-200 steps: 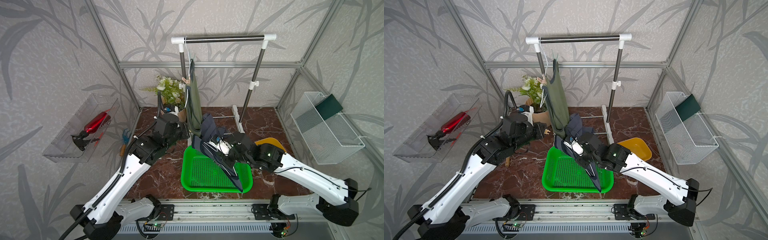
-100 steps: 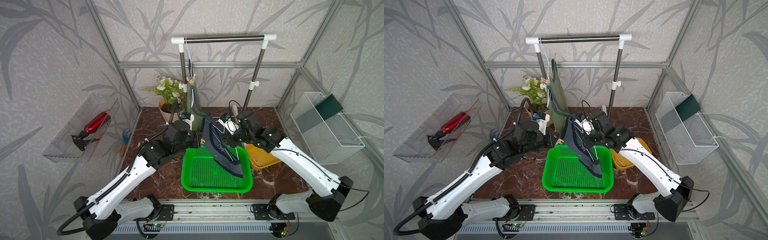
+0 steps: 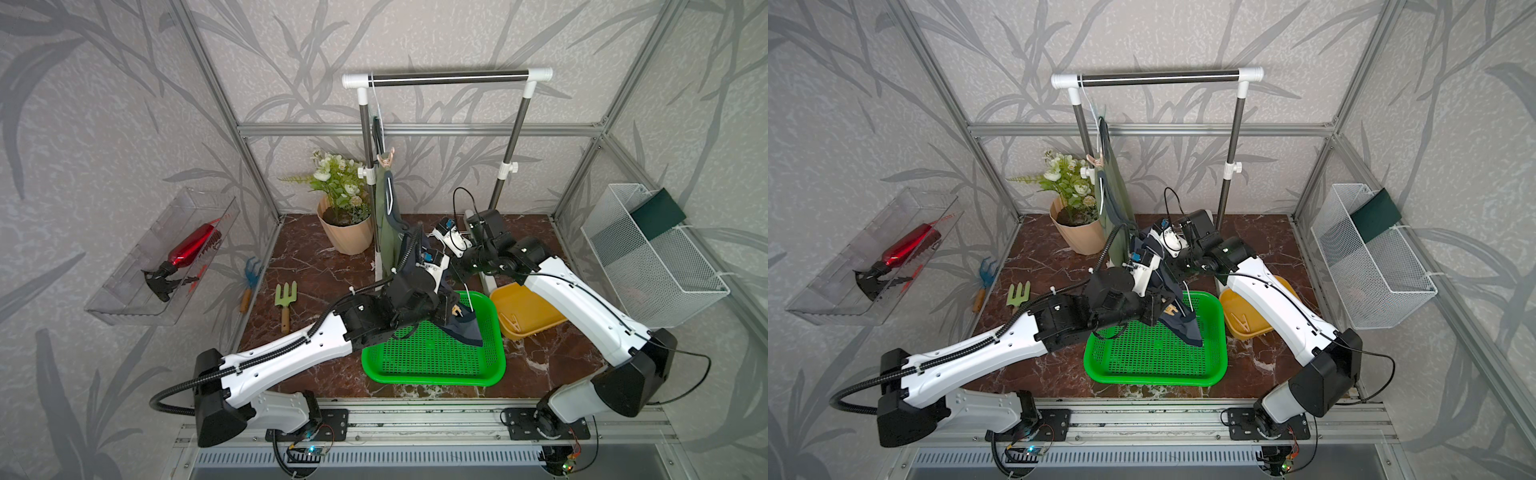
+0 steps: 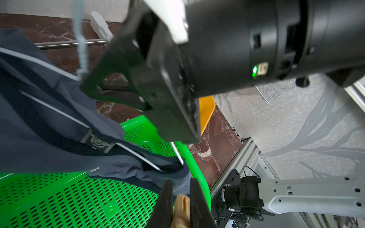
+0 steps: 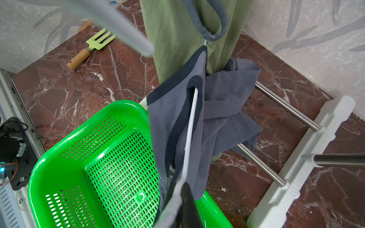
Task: Remove the clothespins securing tank tops to the hanger
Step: Place the clothespin in the storage box.
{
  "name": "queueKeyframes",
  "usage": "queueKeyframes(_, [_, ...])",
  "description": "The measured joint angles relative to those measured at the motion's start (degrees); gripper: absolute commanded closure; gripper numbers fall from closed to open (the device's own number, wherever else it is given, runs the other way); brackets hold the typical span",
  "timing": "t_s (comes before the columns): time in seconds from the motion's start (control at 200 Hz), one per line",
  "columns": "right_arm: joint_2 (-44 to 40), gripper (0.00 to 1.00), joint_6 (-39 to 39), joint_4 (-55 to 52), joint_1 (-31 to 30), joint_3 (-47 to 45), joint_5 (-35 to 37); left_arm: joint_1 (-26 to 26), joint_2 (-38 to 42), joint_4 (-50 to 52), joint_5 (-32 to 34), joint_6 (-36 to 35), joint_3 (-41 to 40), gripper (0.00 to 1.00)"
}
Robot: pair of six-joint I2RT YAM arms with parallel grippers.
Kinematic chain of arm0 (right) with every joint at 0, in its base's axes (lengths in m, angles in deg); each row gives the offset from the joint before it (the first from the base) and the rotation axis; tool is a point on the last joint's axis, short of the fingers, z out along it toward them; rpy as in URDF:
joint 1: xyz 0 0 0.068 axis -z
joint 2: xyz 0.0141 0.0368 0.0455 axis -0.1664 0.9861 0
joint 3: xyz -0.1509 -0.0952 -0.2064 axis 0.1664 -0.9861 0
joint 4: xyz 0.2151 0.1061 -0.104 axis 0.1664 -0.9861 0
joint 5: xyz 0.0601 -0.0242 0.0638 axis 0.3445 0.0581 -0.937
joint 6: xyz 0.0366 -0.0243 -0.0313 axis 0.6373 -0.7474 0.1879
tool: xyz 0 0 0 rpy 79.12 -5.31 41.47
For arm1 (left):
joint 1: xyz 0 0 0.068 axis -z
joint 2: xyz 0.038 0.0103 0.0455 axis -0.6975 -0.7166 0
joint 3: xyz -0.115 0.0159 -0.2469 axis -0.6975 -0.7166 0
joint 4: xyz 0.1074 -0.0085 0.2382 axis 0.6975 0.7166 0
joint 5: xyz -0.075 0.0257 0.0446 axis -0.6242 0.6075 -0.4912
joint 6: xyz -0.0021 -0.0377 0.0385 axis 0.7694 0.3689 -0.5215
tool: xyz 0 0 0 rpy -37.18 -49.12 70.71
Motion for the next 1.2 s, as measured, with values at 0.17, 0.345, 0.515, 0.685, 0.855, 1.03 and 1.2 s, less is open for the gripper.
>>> queueKeyframes(0.17, [0.0,1.0,-0.2,0.0,0.83,0.52,-1.29,4.11,-7.37,-6.69,1.46,-1.88,0.24,0.95])
queueKeyframes(0.345, [0.0,1.0,-0.17,0.0,2.43,0.52,-2.97,6.47,-16.24,-11.89,3.54,-4.52,2.62,0.95])
queueKeyframes(0.515, [0.0,1.0,-0.11,0.04,4.33,0.52,-4.87,7.26,-22.4,-18.27,6.93,-7.28,4.57,0.95])
queueKeyframes(0.685, [-0.02,1.0,0.5,1.16,6.34,0.35,-6.97,7.74,-29.05,-26.03,11.13,-9.92,7.45,0.95])
queueKeyframes(0.855, [-0.02,1.0,0.44,2.32,7.41,-0.02,-7.52,8.74,-36.35,-33.35,16.72,-11.85,10.82,0.95])
queueKeyframes(1.03, [-0.28,1.0,-0.42,3.58,7.48,-1.2,-7.63,10.32,-43.04,-36.44,22.56,-12.81,14.03,0.95])
queueKeyframes(1.2, [-0.76,1.0,-1.07,3.96,7.48,-1.68,-7.61,12.13,-49.18,-37.03,28.3,-14.78,19.76,0.93])
